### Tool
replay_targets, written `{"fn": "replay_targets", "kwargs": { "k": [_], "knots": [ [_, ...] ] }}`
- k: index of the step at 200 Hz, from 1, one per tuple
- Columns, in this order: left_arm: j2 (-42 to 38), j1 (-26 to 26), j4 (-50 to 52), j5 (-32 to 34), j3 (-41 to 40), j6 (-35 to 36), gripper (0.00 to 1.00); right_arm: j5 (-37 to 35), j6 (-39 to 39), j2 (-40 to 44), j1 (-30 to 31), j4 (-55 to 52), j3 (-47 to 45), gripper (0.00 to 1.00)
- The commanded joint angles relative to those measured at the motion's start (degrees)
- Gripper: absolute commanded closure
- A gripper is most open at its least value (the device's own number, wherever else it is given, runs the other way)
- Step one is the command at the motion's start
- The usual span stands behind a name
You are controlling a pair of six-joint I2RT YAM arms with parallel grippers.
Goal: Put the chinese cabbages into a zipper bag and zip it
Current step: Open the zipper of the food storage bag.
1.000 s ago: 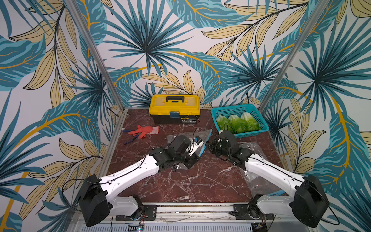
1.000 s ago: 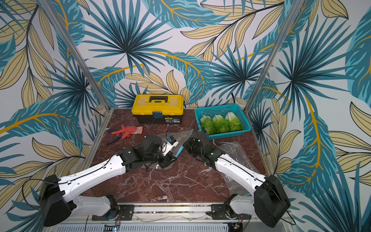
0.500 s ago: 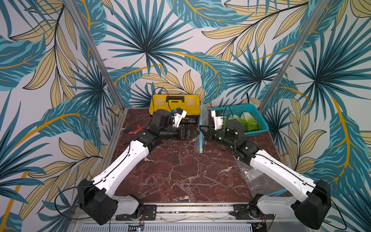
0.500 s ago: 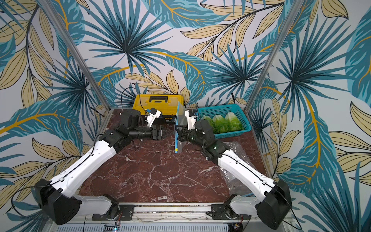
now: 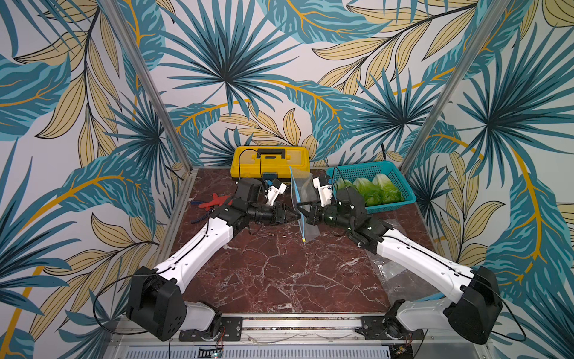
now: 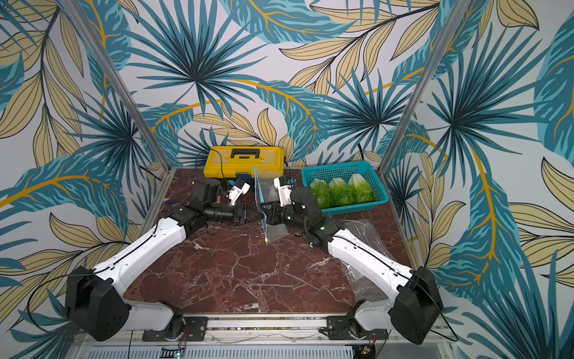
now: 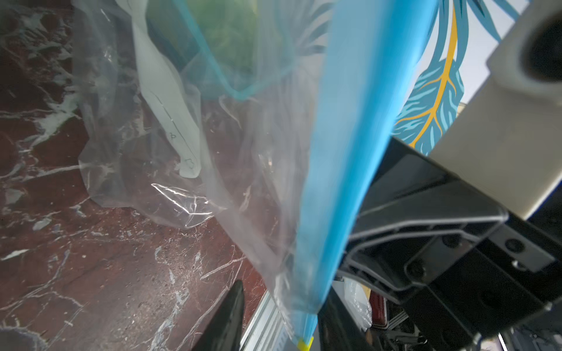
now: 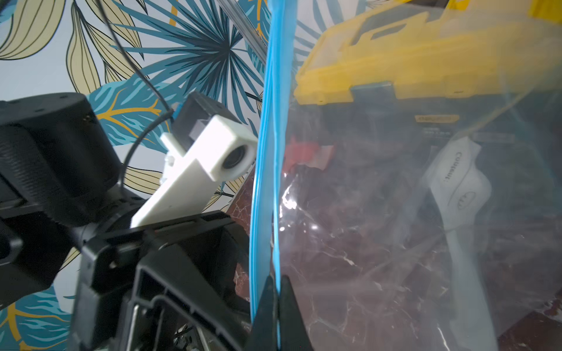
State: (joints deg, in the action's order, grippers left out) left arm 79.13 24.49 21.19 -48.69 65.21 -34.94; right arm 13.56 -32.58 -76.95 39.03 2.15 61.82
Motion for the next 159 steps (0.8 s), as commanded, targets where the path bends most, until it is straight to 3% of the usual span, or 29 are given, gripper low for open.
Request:
{"fn": "replay_targets", "kwargs": {
  "k": [1,53,95,112,138,159],
  "knots": [
    [0.0,-0.4,-1.9,0.5,-0.4,2.2,0.62,1.9,-2.3,1.3,0.3,2.3,-0.3,1.00],
    [1.7,-0.5,-2.5,5.1,-0.7,0.3,0.63,2.0,-3.4,2.0,0.3,1.6,-0.5,1.00],
    [4.4,0.2,-4.4,10.4,-0.6,-4.8,0.84,-0.8,-4.9,1.4,0.3,0.6,-0.2,1.00],
    [2.8,-0.3,-2.5,11.6,-0.4,-4.4,1.00,-9.4,-5.4,2.6,0.3,-5.7,0.6,1.00],
    [0.2,-0.8,13.2,19.9,6.9,2.1,1.00,-35.0,-11.6,5.5,-0.3,-23.2,0.9,1.00],
    [-2.1,-0.7,18.4,26.8,10.2,3.3,1.00,-34.6,-14.9,5.1,-2.0,-25.2,0.5,1.00]
  ]
}}
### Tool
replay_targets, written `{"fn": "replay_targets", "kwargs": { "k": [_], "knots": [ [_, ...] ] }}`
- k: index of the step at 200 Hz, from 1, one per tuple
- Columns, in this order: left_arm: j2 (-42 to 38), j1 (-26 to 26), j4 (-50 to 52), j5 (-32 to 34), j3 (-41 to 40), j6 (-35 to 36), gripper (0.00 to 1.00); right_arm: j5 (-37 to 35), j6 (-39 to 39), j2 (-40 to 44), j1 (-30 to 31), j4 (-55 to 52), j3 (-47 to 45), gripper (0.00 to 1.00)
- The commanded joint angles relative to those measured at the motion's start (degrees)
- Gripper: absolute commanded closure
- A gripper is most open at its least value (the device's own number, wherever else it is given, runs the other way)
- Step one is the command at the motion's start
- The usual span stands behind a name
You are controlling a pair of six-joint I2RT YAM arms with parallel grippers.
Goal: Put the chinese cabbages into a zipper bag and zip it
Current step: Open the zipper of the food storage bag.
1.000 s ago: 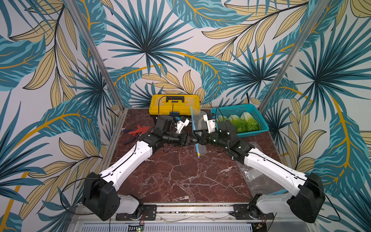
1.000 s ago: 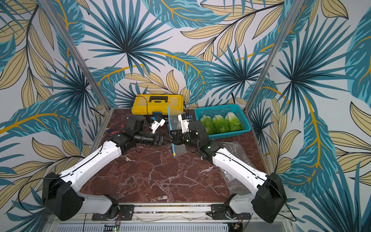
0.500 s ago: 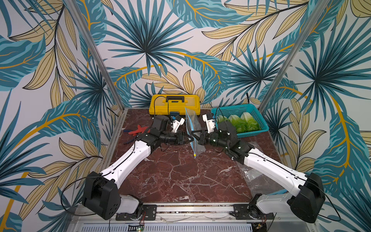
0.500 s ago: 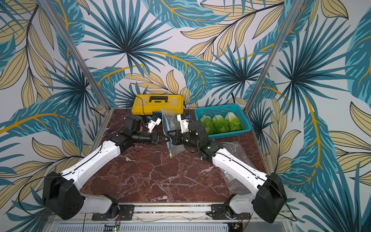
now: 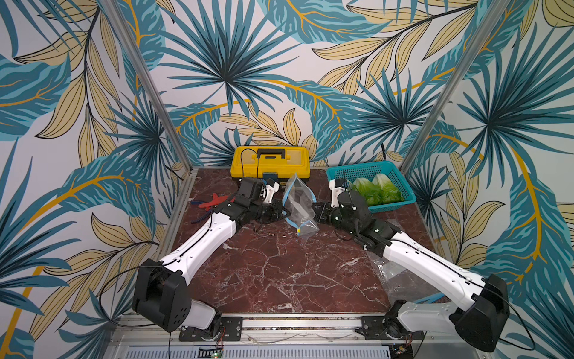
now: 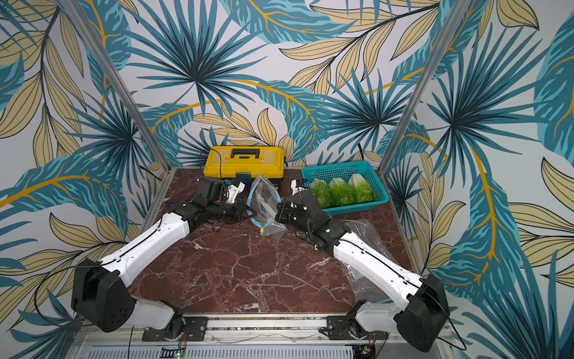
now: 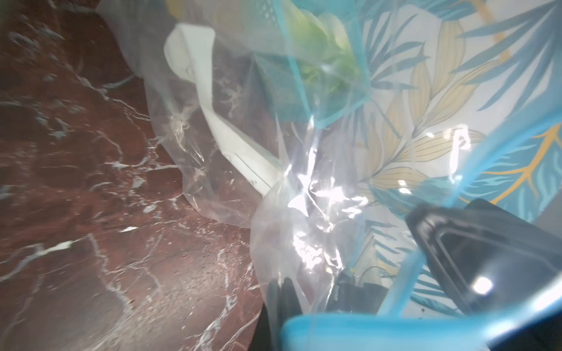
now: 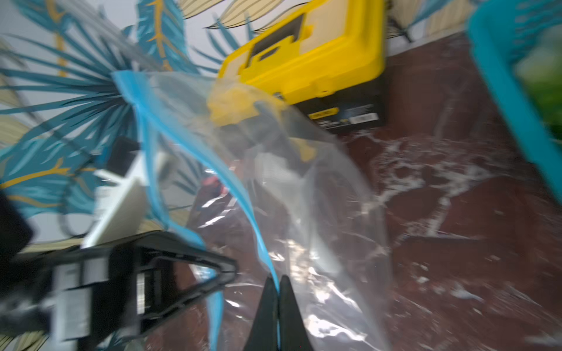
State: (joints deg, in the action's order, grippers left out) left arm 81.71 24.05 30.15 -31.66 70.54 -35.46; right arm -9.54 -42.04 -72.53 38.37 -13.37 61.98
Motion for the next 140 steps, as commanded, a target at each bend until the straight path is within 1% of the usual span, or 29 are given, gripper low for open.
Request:
{"fn": "replay_targets", "kwargs": {
  "k": [1,13,26,36,46,58,59,65,78,90,105,114,122,131,140],
  "knots": [
    [-4.8,-0.3,9.7,10.0,5.1,3.8,1.00,-11.2,-5.4,0.6,-1.4,-9.4,0.4,1.00],
    [-4.5,0.4,15.1,13.9,9.5,4.6,1.00,-6.9,-6.7,-0.9,-1.3,-9.3,1.6,1.00],
    [-1.7,1.8,23.9,19.2,16.1,7.0,1.00,-5.7,-7.8,-2.9,-1.4,-12.8,3.2,1.00],
    [1.2,2.8,27.8,20.2,18.8,8.2,1.00,-4.9,-7.3,-3.9,-1.4,-12.7,2.6,1.00],
    [3.8,4.1,28.1,19.8,18.9,7.6,1.00,-1.3,-5.4,-4.8,-1.5,-9.7,2.2,0.99],
    [8.3,6.0,28.4,16.9,19.7,7.1,1.00,4.3,-2.4,-6.5,-1.6,-7.1,3.6,0.89],
    [8.6,6.1,28.4,16.7,19.8,7.0,1.00,5.2,-1.9,-6.8,-1.7,-7.2,4.2,0.87],
    [10.8,6.6,28.5,15.1,20.2,6.5,1.00,9.0,-0.4,-7.5,-2.5,-7.5,5.6,0.81],
    [13.7,6.8,28.5,14.8,20.6,6.1,1.00,16.3,1.3,-6.7,-5.0,-9.0,7.6,0.70],
    [15.2,6.8,28.7,16.5,21.2,6.9,1.00,19.0,3.0,-3.5,-8.2,-9.6,6.4,0.61],
    [16.8,6.3,28.7,16.9,22.4,7.3,1.00,21.3,5.1,-0.2,-14.2,-12.8,5.8,0.40],
    [17.8,6.0,28.6,15.9,23.4,7.3,1.00,21.2,7.1,-0.8,-18.2,-17.8,8.1,0.33],
    [18.9,5.9,28.7,15.1,24.2,7.2,1.00,19.0,9.8,-3.2,-21.0,-23.9,11.7,0.29],
    [20.0,5.9,28.6,14.0,25.1,7.4,1.00,12.2,13.7,-7.4,-22.8,-31.1,17.2,0.27],
    [20.9,5.9,28.6,12.6,25.8,7.4,1.00,2.2,16.7,-11.9,-23.8,-36.2,22.0,0.26]
  ]
}}
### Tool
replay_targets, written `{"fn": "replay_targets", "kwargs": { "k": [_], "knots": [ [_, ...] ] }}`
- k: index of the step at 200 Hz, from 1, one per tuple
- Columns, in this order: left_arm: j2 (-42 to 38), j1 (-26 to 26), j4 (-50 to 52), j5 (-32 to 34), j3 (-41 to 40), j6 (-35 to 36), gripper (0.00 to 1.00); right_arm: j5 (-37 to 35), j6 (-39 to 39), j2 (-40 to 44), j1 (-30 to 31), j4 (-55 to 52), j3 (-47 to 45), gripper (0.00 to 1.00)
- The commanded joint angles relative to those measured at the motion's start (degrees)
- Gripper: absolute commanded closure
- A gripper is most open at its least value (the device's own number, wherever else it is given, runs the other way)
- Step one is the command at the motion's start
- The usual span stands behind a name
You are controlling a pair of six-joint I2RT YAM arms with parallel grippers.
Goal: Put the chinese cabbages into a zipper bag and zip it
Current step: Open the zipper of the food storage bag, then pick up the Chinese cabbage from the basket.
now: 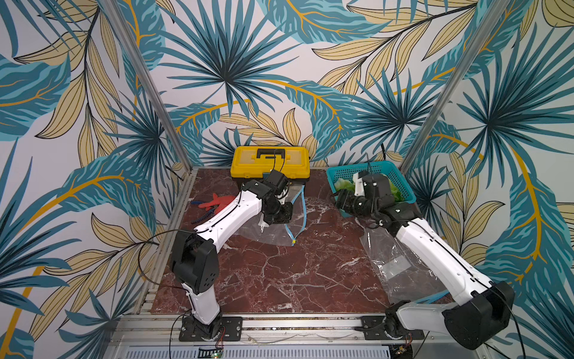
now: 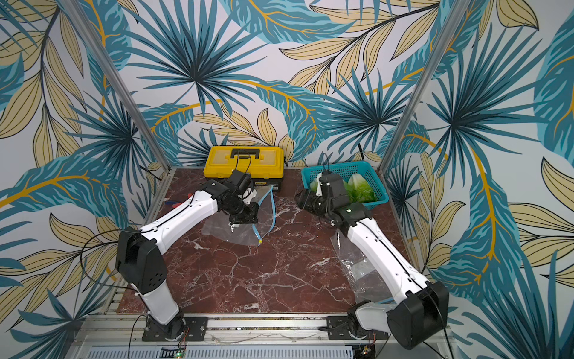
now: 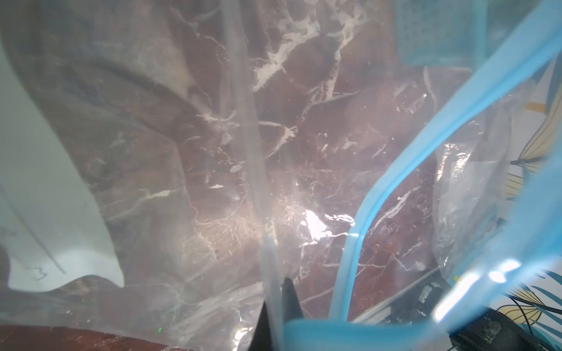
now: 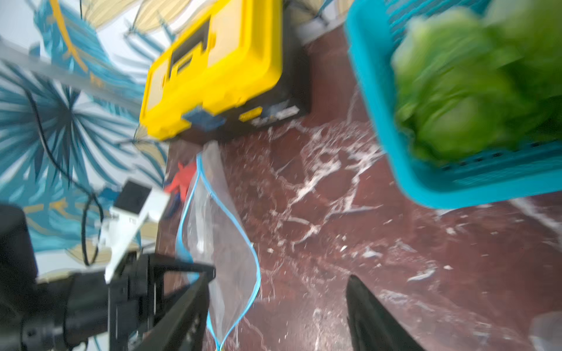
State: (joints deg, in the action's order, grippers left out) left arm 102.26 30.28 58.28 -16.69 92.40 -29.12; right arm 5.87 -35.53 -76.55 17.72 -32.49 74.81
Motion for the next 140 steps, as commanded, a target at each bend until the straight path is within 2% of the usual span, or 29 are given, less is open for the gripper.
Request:
{"fn": "replay_targets", "kwargs": {
  "k": [1,15,28,40,51,77,100,120,140],
  "knots": [
    [0.4,-0.3,0.5,-2.5,4.0,1.1,1.00,-14.2,10.4,-8.3,-3.3,-17.4,9.6,0.25],
    [1.3,-0.3,0.6,-4.6,4.6,0.8,1.00,-25.1,13.5,-15.3,-4.3,-20.8,16.3,0.22],
    [1.6,-0.4,0.5,-5.7,4.8,0.5,1.00,-28.3,14.7,-20.4,-5.0,-20.5,20.9,0.13],
    [1.4,-0.4,0.5,-5.8,4.9,0.4,1.00,-27.3,15.7,-24.6,-5.4,-19.5,24.3,0.05],
    [1.5,-0.5,0.5,-5.9,5.0,0.4,1.00,-26.2,15.7,-28.7,-5.8,-18.8,27.7,0.03],
    [2.4,-0.5,0.5,-7.5,5.9,0.2,1.00,-23.8,16.8,-37.8,-6.7,-17.2,35.8,0.04],
    [2.6,-0.5,0.5,-8.1,6.1,0.0,1.00,-21.1,17.2,-46.0,-7.5,-19.2,42.6,0.08],
    [2.7,-0.5,0.5,-7.8,6.1,0.0,1.00,-17.3,16.8,-50.4,-8.0,-19.1,43.3,0.11],
    [2.8,-0.5,0.6,-7.7,6.1,0.1,1.00,-16.4,15.6,-52.8,-8.3,-20.1,42.6,0.12]
  ]
}}
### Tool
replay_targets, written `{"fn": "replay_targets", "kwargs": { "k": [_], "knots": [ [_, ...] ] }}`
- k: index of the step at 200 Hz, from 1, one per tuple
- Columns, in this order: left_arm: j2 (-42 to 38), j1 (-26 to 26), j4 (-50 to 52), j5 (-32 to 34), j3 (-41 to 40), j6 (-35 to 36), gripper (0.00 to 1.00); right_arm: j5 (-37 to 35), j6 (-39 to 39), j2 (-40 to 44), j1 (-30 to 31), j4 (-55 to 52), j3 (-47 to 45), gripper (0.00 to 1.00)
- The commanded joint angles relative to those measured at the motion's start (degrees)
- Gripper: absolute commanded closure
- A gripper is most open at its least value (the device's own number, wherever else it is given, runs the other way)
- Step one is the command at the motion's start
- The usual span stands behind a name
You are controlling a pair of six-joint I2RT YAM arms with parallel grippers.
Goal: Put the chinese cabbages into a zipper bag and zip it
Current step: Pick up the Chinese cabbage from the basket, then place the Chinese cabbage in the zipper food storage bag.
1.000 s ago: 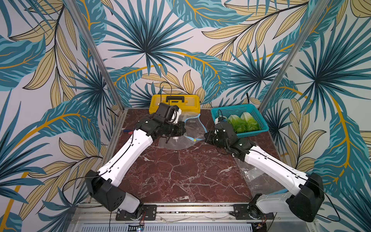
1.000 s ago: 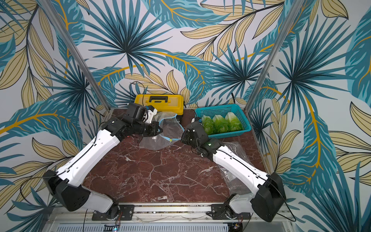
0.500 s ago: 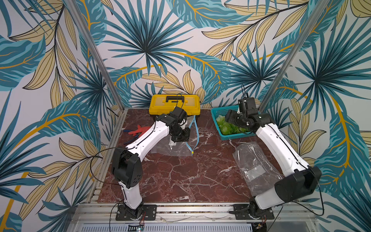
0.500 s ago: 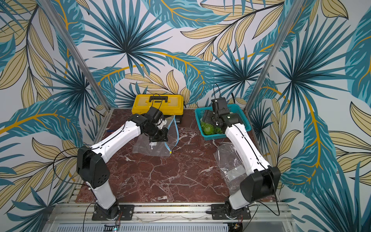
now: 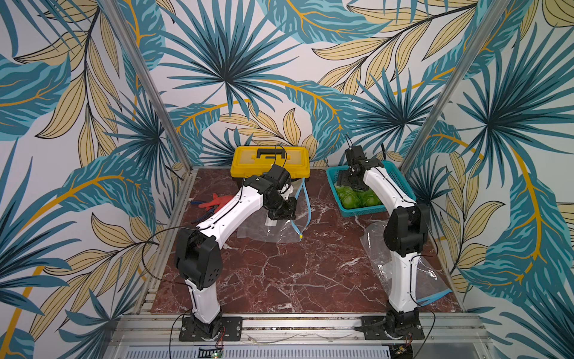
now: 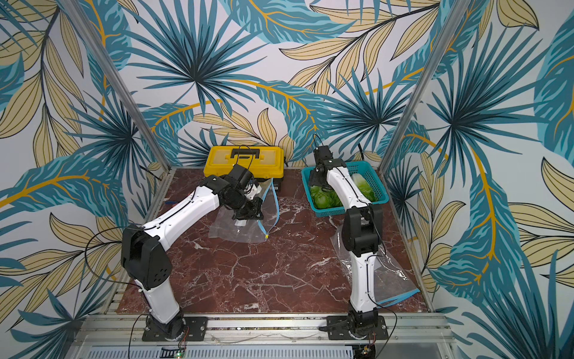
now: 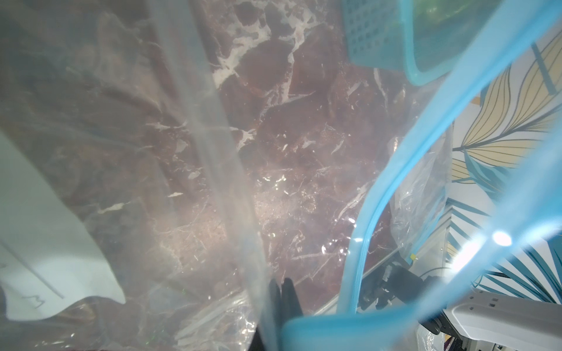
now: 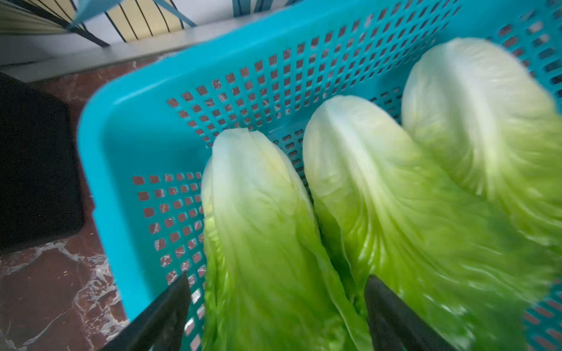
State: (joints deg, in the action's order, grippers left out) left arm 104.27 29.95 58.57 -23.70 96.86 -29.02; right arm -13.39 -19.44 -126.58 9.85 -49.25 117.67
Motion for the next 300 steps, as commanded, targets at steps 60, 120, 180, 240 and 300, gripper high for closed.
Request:
{"fn": "replay_targets", "kwargs": {
  "k": [60,120,180,240,300],
  "knots": [
    [-0.1,-0.2,0.2,-0.1,1.4,-0.5,1.00,6.0,-0.6,-6.9,-1.7,-1.6,-1.8,0.37],
    [-1.2,-0.8,0.2,0.5,0.7,-0.3,1.00,5.6,6.4,3.1,-2.1,-0.7,0.6,0.83],
    [-1.5,-1.5,0.3,1.8,0.1,0.8,1.00,12.7,8.6,18.1,-1.1,-0.6,-0.4,0.89],
    [-2.0,-1.3,0.2,4.9,-0.2,3.1,1.00,41.7,-6.0,37.9,9.3,-0.2,-23.6,0.91],
    [-3.9,0.5,0.2,8.3,-1.0,6.9,1.00,60.0,-16.5,45.6,11.7,3.2,-37.2,0.93]
  ]
}}
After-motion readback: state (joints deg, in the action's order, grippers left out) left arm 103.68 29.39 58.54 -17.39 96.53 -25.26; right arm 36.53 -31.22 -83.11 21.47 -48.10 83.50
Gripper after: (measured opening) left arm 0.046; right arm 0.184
